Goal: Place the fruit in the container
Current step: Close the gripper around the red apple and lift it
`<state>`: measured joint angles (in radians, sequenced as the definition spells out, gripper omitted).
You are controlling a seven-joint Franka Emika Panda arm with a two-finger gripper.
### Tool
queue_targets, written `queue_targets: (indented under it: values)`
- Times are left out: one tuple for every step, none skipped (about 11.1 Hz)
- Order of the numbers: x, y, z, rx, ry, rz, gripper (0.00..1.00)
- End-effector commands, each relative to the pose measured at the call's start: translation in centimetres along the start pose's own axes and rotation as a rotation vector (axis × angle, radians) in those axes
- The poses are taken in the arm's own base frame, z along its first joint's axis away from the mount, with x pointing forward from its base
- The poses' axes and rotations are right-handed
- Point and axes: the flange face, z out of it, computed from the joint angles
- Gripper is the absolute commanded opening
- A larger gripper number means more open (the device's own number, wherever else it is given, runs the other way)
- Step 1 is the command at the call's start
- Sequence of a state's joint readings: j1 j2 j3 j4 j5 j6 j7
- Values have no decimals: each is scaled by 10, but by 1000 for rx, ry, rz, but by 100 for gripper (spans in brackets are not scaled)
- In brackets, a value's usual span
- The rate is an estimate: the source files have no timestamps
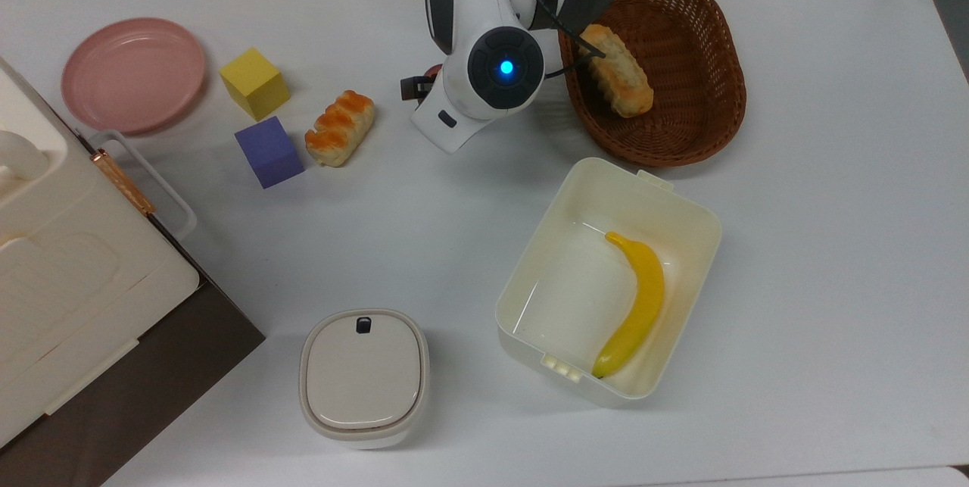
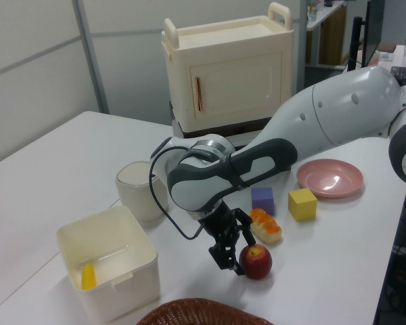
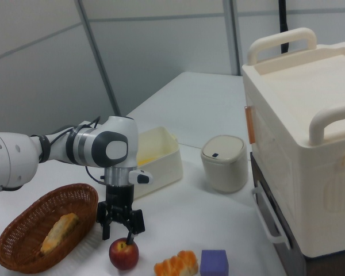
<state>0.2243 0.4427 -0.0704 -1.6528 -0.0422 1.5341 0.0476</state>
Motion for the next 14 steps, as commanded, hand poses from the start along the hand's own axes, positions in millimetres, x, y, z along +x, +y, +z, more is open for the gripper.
queue_targets:
  values:
    - [-1, -6, 4, -28, -21, -8, 100]
    - [-1, -6, 5, -36, -23, -9, 100]
    - [-2, -5, 3, -42, -23, -10, 100]
    - [-4, -3, 4, -61, -39, -13, 100]
    - [-4, -3, 3, -79, -41, -15, 100]
    - [-4, -2, 3, -82, -41, -15, 100]
    - [-4, -2, 3, -82, -41, -15, 100]
    - [-4, -1, 4, -82, -42, -13, 100]
    - [-4, -2, 5, -83, -44, -15, 100]
    - [-4, -2, 5, -83, -44, -15, 100]
    - [-4, -1, 5, -90, -42, -14, 100]
    - [-5, 3, 2, -118, -37, -12, 100]
    - [-5, 5, 0, -130, -34, -10, 100]
    - [-6, 6, -3, -131, -28, -9, 100]
